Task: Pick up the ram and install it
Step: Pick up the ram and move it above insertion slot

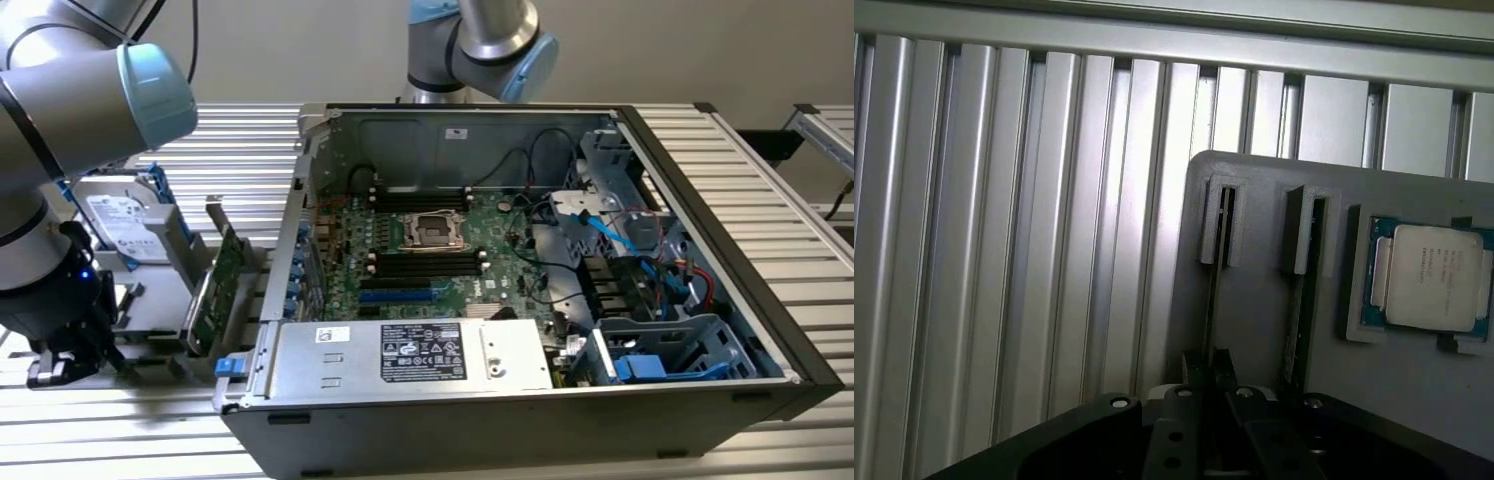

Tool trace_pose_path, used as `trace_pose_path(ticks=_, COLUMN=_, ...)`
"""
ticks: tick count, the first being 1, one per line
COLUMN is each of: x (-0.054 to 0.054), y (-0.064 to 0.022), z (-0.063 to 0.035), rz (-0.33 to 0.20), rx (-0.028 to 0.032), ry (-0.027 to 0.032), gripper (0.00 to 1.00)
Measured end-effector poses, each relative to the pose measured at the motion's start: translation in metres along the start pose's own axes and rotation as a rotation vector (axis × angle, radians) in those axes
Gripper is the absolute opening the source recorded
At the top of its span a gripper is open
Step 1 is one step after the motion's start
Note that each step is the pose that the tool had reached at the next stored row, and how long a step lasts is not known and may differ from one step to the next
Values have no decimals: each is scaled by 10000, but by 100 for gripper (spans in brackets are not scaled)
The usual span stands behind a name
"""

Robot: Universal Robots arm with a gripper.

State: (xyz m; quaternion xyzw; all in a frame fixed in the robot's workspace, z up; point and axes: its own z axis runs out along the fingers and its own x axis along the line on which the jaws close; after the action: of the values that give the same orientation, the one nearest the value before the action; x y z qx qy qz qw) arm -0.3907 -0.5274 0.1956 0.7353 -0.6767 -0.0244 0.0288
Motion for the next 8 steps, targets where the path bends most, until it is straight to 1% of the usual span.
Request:
trace_pose_path(ticks=4, x=0, y=0, z=0, rz=12, rx=0, ry=-1, gripper=14)
trace_pose_path(ticks=8, x=0, y=-1, z=0, rz=212, rx=-1, ry=-15, gripper=14)
